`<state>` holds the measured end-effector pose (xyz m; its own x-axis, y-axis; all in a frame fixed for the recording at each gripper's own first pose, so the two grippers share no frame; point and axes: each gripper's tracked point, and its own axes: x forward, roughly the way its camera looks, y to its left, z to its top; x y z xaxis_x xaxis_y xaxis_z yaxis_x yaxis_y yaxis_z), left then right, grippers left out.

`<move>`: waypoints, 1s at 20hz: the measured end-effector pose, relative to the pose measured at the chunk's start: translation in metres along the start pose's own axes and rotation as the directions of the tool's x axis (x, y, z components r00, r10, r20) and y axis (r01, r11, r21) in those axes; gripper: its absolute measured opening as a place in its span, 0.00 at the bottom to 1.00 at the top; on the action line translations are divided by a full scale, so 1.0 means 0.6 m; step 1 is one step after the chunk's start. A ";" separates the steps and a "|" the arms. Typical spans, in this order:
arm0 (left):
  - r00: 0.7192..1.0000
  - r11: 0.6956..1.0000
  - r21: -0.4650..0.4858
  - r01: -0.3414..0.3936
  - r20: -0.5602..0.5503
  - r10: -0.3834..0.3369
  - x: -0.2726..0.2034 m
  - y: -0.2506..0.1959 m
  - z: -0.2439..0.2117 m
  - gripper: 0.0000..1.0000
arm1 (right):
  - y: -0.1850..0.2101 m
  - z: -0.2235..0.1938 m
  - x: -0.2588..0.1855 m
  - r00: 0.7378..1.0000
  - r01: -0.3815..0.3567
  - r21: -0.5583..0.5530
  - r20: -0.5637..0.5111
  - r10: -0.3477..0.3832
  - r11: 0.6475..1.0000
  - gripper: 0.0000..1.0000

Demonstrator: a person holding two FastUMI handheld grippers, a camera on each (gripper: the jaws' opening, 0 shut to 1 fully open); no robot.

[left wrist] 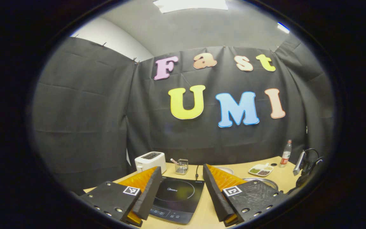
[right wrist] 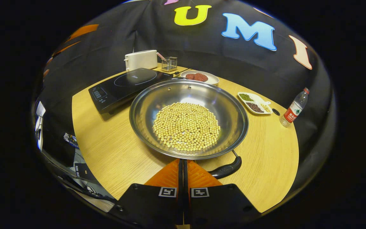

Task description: First push the handle of the pot to place it horizontally, then grasp the pot with both hands and set it on the induction cooktop.

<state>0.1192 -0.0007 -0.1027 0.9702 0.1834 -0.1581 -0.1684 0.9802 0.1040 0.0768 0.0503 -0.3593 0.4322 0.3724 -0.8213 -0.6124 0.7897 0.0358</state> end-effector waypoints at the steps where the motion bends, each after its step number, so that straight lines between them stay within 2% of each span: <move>1: 1.000 1.000 0.001 0.000 -0.002 0.000 0.003 -0.003 -0.001 0.82 | -0.006 0.000 0.002 1.000 0.007 0.001 -0.003 -0.007 1.000 0.02; 17: 0.999 1.000 0.008 0.001 -0.033 0.000 0.030 -0.026 -0.028 0.82 | -0.119 0.020 0.035 0.989 0.150 0.037 -0.013 -0.149 0.988 0.02; 18: 0.999 1.000 0.009 0.000 -0.035 0.000 0.030 -0.026 -0.029 0.79 | -0.125 0.022 0.037 0.988 0.156 0.042 -0.012 -0.155 0.987 0.02; 20: 0.999 1.000 0.011 0.000 -0.039 0.001 0.030 -0.026 -0.031 0.82 | -0.136 0.026 0.041 0.985 0.170 0.046 -0.011 -0.170 0.984 0.02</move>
<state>0.1360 -0.0111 -0.1253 0.9626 0.1868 -0.1963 -0.1667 0.9794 0.1144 0.1479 0.0024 -0.3733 0.5229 0.2278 -0.8214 -0.4992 0.8629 -0.0784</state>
